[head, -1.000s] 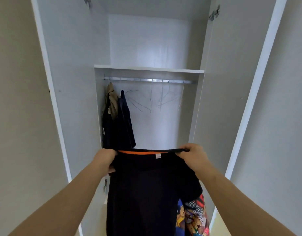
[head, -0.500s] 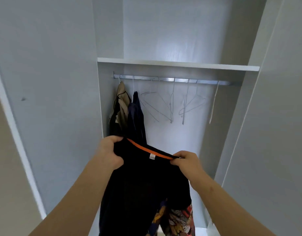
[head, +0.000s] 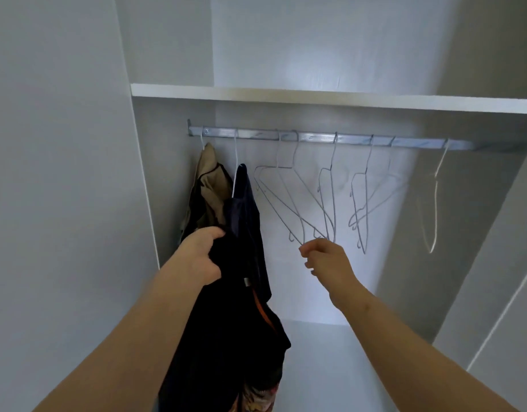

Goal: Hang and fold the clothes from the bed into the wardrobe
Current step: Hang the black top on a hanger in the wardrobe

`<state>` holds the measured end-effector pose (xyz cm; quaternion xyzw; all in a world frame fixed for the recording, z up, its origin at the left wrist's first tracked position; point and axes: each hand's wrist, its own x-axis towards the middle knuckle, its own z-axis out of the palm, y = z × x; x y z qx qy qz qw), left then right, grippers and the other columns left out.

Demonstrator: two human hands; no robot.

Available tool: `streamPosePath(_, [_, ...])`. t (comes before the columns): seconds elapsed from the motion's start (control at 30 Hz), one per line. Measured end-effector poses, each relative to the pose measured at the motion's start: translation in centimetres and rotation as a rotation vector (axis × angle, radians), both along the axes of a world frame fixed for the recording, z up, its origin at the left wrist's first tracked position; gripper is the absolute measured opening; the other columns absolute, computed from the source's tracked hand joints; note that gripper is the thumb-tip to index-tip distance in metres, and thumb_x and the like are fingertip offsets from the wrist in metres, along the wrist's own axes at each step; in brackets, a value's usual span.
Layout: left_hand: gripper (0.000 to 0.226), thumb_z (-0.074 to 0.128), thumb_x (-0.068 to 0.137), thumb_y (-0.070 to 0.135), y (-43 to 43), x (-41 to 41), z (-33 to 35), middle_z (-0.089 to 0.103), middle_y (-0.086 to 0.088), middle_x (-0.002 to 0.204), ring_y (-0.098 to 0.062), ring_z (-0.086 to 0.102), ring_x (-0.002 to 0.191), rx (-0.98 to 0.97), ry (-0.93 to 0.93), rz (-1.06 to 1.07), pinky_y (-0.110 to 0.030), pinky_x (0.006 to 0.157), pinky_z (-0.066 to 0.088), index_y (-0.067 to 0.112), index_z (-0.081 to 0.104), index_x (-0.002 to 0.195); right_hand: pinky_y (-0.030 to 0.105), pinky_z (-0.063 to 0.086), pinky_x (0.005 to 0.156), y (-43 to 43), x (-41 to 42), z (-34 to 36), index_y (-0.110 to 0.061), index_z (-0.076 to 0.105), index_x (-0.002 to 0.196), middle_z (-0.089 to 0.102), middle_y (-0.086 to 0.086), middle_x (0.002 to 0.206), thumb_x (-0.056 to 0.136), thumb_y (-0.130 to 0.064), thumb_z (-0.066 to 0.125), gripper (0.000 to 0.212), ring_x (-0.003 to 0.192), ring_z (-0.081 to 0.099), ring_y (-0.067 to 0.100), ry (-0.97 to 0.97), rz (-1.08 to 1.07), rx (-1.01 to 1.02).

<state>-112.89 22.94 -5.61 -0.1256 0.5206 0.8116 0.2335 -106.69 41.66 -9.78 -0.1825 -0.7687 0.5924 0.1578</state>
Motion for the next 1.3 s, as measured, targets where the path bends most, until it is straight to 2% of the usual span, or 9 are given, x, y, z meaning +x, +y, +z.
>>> streamPosePath(0.13, [0.015, 0.047, 0.094, 0.012, 1.5, -4.9, -0.7, 0.06, -0.017, 0.088, -0.032, 0.058, 0.076, -0.02, -0.025, 0.047, -0.044, 0.055, 0.045, 0.004, 0.058, 0.086, 0.018, 0.037, 0.058, 3.0, -6.9, -0.1, -0.02, 0.058, 0.096, 0.058, -0.002, 0.094, 0.089, -0.004, 0.042, 0.023, 0.07, 0.049, 0.006, 0.067, -0.037, 0.113])
streamPosePath(0.23, [0.015, 0.047, 0.093, 0.011, 2.9, -7.5, -0.3, 0.06, -0.018, 0.087, -0.033, 0.057, 0.076, -0.017, -0.044, 0.095, -0.045, 0.056, 0.045, 0.002, 0.057, 0.087, 0.031, 0.048, 0.077, 5.2, -11.7, -0.4, -0.017, 0.052, 0.12, 0.052, 0.011, 0.122, 0.088, -0.009, 0.048, 0.033, 0.093, 0.058, 0.026, 0.025, -0.004, 0.289])
streamPosePath(0.3, [0.015, 0.048, 0.092, 0.011, 3.8, -8.9, 0.0, 0.059, -0.017, 0.082, -0.033, 0.057, 0.071, -0.023, -0.069, 0.122, -0.044, 0.053, 0.044, 0.001, 0.056, 0.083, 0.04, 0.047, 0.089, 6.4, -14.6, -0.2, -0.015, 0.039, 0.135, 0.046, 0.016, 0.13, 0.088, -0.014, 0.052, 0.048, 0.105, 0.055, 0.033, -0.042, 0.049, 0.366])
streamPosePath(0.4, [0.015, 0.05, 0.091, 0.008, 4.5, -10.5, 0.1, 0.058, -0.016, 0.074, -0.031, 0.055, 0.065, -0.019, -0.119, 0.14, -0.043, 0.049, 0.044, 0.003, 0.055, 0.078, 0.034, 0.044, 0.081, 7.3, -18.2, 0.8, -0.014, 0.027, 0.142, 0.046, 0.019, 0.129, 0.089, -0.014, 0.052, 0.058, 0.098, 0.052, 0.028, -0.077, 0.129, 0.209])
streamPosePath(0.53, [0.021, 0.045, 0.093, 0.009, 4.8, -12.1, 0.0, 0.059, -0.016, 0.055, -0.031, 0.051, 0.06, -0.025, -0.141, 0.177, -0.044, 0.054, 0.043, 0.004, 0.052, 0.074, 0.024, 0.041, 0.049, 7.2, -21.1, 1.8, -0.014, 0.037, 0.111, 0.051, 0.007, 0.084, 0.093, -0.005, 0.041, 0.021, 0.06, 0.046, 0.017, -0.146, 0.217, -0.198])
streamPosePath(0.63, [0.02, 0.044, 0.092, 0.01, 4.9, -12.6, 0.0, 0.058, -0.017, 0.053, -0.03, 0.051, 0.059, -0.017, -0.152, 0.19, -0.043, 0.053, 0.044, 0.004, 0.051, 0.075, 0.013, 0.024, 0.032, 7.1, -22.8, 2.0, -0.01, 0.044, 0.089, 0.041, 0.006, 0.065, 0.095, -0.002, 0.034, 0.015, 0.045, 0.031, 0.012, -0.08, 0.203, -0.25])
streamPosePath(0.73, [0.017, 0.045, 0.092, 0.01, 4.7, -13.2, -0.2, 0.056, -0.019, 0.07, -0.033, 0.053, 0.063, -0.024, -0.159, 0.205, -0.045, 0.054, 0.042, 0.001, 0.052, 0.08, 0.012, 0.017, 0.031, 6.8, -23.9, 2.6, -0.013, 0.041, 0.071, 0.034, 0.003, 0.058, 0.096, -0.004, 0.036, 0.026, 0.04, 0.026, 0.01, -0.021, 0.196, -0.256])
streamPosePath(1.13, [0.008, 0.05, 0.091, 0.009, 3.4, -12.3, -0.8, 0.055, -0.021, 0.09, -0.036, 0.056, 0.076, 0.03, -0.182, 0.159, -0.048, 0.056, 0.043, 0.001, 0.051, 0.091, 0.013, 0.018, 0.03, 5.4, -21.5, 2.4, -0.014, 0.043, 0.076, 0.032, 0.0, 0.053, 0.097, -0.005, 0.037, 0.024, 0.028, 0.025, 0.004, 0.064, 0.233, -0.336])
streamPosePath(1.3, [0.014, 0.053, 0.088, 0.008, 1.9, -10.3, -0.5, 0.055, -0.022, 0.101, -0.038, 0.055, 0.082, 0.0, -0.218, 0.108, -0.05, 0.057, 0.044, 0.0, 0.053, 0.1, 0.012, 0.019, 0.032, 4.9, -20.2, 6.3, -0.013, 0.042, 0.072, 0.035, 0.003, 0.057, 0.093, 0.003, 0.034, 0.027, 0.029, 0.028, 0.005, 0.072, 0.17, -0.164])
